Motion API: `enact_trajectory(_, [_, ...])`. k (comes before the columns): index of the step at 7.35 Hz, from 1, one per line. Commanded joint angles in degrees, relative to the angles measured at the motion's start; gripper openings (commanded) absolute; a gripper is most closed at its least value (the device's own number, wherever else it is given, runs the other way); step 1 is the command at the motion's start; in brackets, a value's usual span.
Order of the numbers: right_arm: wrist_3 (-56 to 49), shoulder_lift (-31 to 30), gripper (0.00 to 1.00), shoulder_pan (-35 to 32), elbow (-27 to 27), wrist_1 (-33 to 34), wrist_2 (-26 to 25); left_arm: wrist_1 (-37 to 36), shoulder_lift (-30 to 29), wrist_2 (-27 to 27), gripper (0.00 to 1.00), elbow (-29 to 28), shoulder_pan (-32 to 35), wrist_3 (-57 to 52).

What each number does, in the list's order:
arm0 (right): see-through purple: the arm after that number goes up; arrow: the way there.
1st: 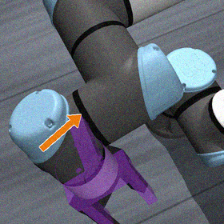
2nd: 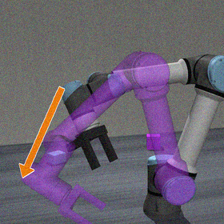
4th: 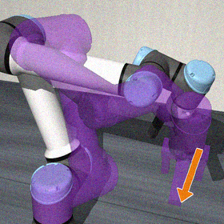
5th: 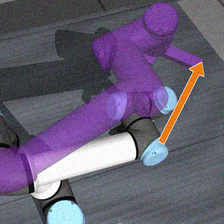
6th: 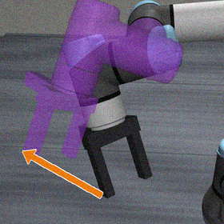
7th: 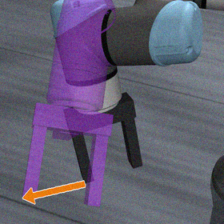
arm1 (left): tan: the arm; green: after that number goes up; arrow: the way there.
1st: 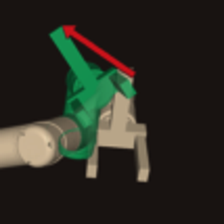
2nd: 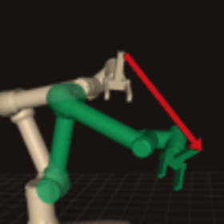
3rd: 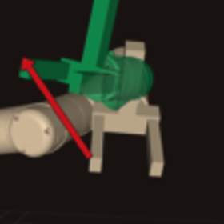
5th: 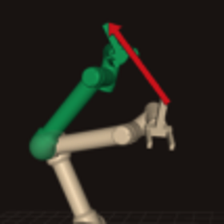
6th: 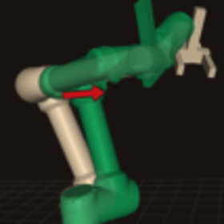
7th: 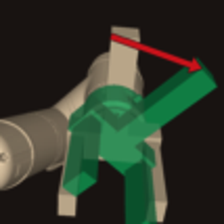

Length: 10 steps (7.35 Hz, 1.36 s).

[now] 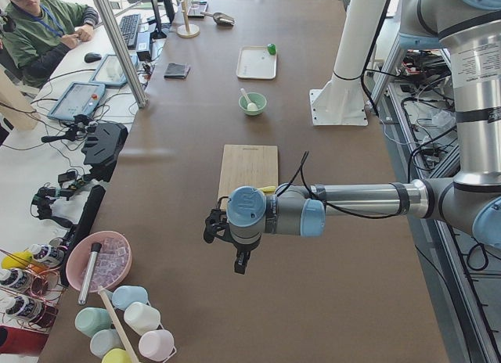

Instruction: Put spoon and bun in bowl

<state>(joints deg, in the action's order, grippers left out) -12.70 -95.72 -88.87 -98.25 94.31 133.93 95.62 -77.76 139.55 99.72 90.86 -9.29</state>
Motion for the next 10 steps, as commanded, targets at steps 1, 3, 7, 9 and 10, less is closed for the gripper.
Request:
enact_trajectory(1, [-0.4, -0.2, 1.0, 0.1, 0.1, 0.0, 0.0, 0.1, 0.3, -0.1, 0.98, 0.0, 0.0, 0.0])
enact_trajectory(3, [-0.5, -0.1, 1.0, 0.1, 0.1, 0.0, 0.0, 0.0, 0.4, -0.2, 0.98, -0.2, -0.1, 0.0])
enact_trajectory(7, [-0.7, -0.4, 1.0, 0.4, 0.9, 0.3, 0.7, 0.1, -0.3, -3.7, 0.98, 0.5, 0.0, 0.0])
enact_trajectory(9, [-0.7, -0.5, 1.0, 0.4, 0.3, 0.0, 0.7, 1.3, 0.2, -3.7, 0.98, 0.6, 0.1, 0.1])
enact_trajectory(10, [-0.3, -1.3, 1.0, 0.4, 0.3, 0.1, 0.8, 2.5, 0.5, -3.6, 0.98, 0.7, 0.2, 0.2])
